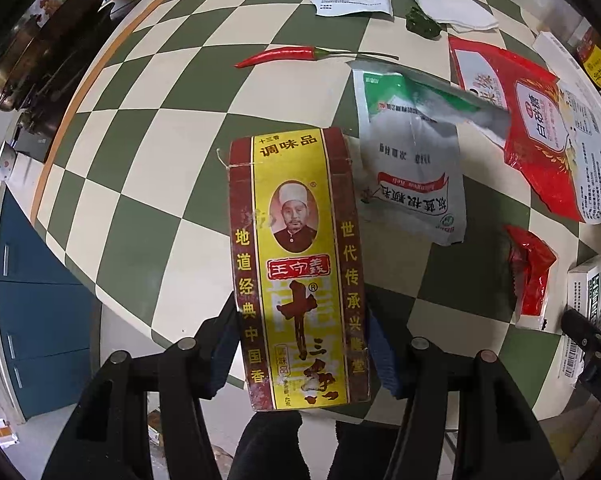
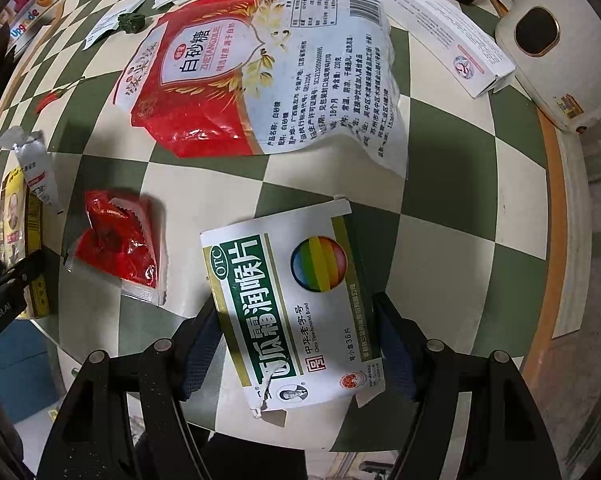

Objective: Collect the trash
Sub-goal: 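Carry both boxes to the floor bin and open both tools to drop them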

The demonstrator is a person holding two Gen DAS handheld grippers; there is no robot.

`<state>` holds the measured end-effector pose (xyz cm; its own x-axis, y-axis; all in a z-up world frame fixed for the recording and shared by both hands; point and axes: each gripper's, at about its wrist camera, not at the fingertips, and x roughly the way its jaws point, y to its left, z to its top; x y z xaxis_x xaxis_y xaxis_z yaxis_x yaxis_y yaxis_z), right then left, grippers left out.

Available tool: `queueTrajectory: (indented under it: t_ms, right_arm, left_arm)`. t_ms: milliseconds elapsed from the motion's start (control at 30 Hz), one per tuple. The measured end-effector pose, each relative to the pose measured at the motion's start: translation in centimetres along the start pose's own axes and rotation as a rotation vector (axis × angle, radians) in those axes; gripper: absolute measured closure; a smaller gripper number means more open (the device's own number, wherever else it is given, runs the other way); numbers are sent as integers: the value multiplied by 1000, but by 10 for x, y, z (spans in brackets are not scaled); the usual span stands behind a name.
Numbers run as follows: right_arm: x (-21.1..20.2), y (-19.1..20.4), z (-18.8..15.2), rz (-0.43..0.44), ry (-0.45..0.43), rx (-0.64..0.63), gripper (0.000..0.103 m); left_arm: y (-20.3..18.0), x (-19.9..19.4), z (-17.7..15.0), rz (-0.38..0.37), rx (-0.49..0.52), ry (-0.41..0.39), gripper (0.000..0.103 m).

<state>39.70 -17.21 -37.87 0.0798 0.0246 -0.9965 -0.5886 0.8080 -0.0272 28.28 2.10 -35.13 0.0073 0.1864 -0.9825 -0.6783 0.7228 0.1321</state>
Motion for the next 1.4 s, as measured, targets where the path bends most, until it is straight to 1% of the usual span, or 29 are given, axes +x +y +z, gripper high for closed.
queueTrajectory:
  t_ms: [67, 133, 167, 367, 467, 600, 633, 700, 767, 833, 867, 900, 967, 1000, 1033, 1067, 1100, 1167, 1200, 1233, 1267, 1300, 1333, 1400]
  right_arm:
    - [-3, 5, -1, 0, -2, 1, 30]
    - [-8, 9, 1, 1, -8, 12, 30]
    - [-18, 3, 8, 5, -11, 21, 30]
    - [-39, -6, -11, 45, -69, 120, 30]
    - [-59, -3, -28, 82, -116, 161, 31]
    - [-92, 19, -58, 118, -177, 202, 31]
    - [-105, 27, -66, 121, -191, 214, 31]
    - [-121, 42, -92, 138, -217, 252, 31]
    - [-127, 59, -126, 154, -233, 307, 30]
    - [-124, 71, -158, 173, -241, 354, 30]
    - [-116, 80, -180, 185, -233, 390, 30]
    - [-105, 83, -196, 193, -223, 414, 30]
    - [-72, 94, -225, 195, -171, 442, 30]
    - [-46, 100, -242, 187, -120, 456, 30]
    - [-22, 104, -255, 197, -79, 474, 30]
    - [-3, 106, -265, 205, -50, 487, 30]
    - [24, 109, -277, 206, -12, 501, 30]
    - [74, 113, -295, 210, 43, 521, 30]
    - [102, 115, -303, 212, 67, 526, 30]
    - [126, 116, -308, 215, 84, 530, 30]
    - [161, 117, -314, 220, 98, 534, 30]
    - [184, 118, -317, 224, 105, 534, 30]
    - [208, 119, -319, 225, 113, 533, 30]
    - [264, 121, -321, 239, 129, 526, 30]
  left_arm:
    - [0, -4, -4, 10, -4, -6, 48]
    - [4, -11, -9, -3, 0, -19, 48]
    - [5, -16, -11, -11, 7, -32, 48]
    - [19, -62, -30, -44, 64, -145, 48]
    - [33, -83, -43, -82, 89, -188, 48]
    - [58, -98, -63, -173, 126, -205, 48]
    - [68, -101, -72, -203, 142, -204, 48]
    - [81, -101, -89, -247, 160, -191, 48]
    - [98, -92, -111, -296, 189, -157, 48]
    - [111, -74, -131, -335, 221, -104, 48]
    - [116, -60, -143, -344, 236, -69, 48]
    - [120, -45, -153, -346, 248, -38, 48]
    - [122, -3, -174, -352, 275, 49, 48]
    - [122, 24, -183, -357, 275, 99, 48]
    - [120, 46, -189, -368, 281, 138, 48]
    - [117, 77, -196, -378, 282, 192, 48]
    - [114, 102, -201, -382, 274, 224, 48]
    - [103, 170, -209, -405, 264, 306, 48]
    - [97, 199, -211, -407, 265, 330, 48]
    - [88, 238, -213, -407, 272, 352, 48]
    - [82, 263, -214, -404, 279, 365, 48]
    - [76, 288, -214, -400, 285, 378, 48]
    - [67, 324, -214, -405, 287, 399, 48]
    - [57, 369, -218, -408, 297, 439, 48]
